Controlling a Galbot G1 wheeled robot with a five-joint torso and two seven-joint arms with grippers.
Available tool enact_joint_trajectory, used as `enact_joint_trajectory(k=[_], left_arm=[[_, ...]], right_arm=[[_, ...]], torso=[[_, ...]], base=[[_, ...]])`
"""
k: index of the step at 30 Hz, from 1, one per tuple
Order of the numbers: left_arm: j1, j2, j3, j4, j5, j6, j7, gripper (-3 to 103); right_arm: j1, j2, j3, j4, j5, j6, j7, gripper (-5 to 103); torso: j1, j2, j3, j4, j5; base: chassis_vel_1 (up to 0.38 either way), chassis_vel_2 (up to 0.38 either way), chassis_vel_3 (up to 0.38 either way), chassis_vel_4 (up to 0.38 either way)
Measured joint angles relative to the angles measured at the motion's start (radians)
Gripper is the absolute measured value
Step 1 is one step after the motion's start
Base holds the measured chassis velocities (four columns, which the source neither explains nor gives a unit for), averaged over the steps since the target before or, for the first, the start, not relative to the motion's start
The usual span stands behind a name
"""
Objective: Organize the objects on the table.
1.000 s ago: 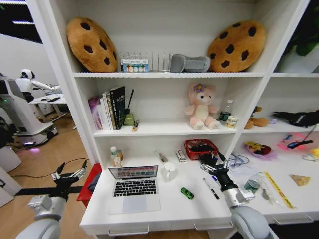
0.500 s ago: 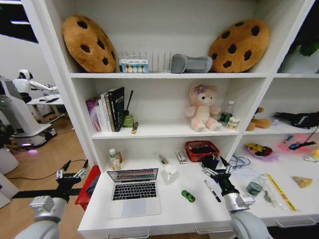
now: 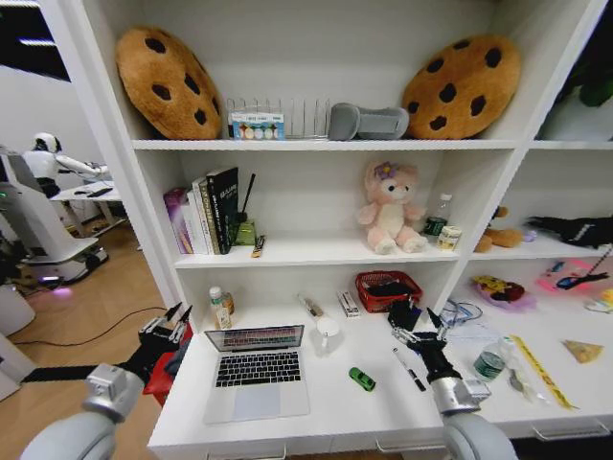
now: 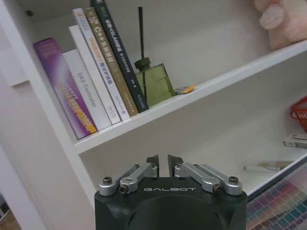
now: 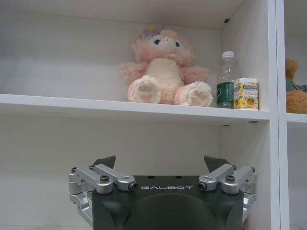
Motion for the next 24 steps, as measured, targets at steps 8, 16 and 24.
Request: enact_joint_trajectory(k=[8, 16, 24], left_arm=[[-0.115, 0.204, 0.060, 0.035, -0.071, 0.016, -0.003, 0], [-0.249, 0.411, 0.243, 0.081, -0.136, 0.018, 0.004, 0], [-0.554, 0.448, 0.517, 0.114, -0.183, 0.038, 0.004, 0]], right_arm=[[-0.009, 0.028, -0.001, -0.001, -0.012, 0.003, 0.000, 100], [-0.011, 0.052, -0.001, 0.006, -0.022, 0.002, 0.003, 100], [-0.020, 0.082, -0.009, 0.002, -0.043, 0.002, 0.004, 100]], torso=[[0.000, 0.000, 0.000, -0.0001, 0.0001], [0.000, 0.000, 0.000, 0.0000, 0.0002], [0.000, 0.000, 0.000, -0.0002, 0.0000]], base=[[0.000, 0.000, 0.000, 0.000], [0.000, 0.000, 0.000, 0.000], [0.000, 0.000, 0.000, 0.000]])
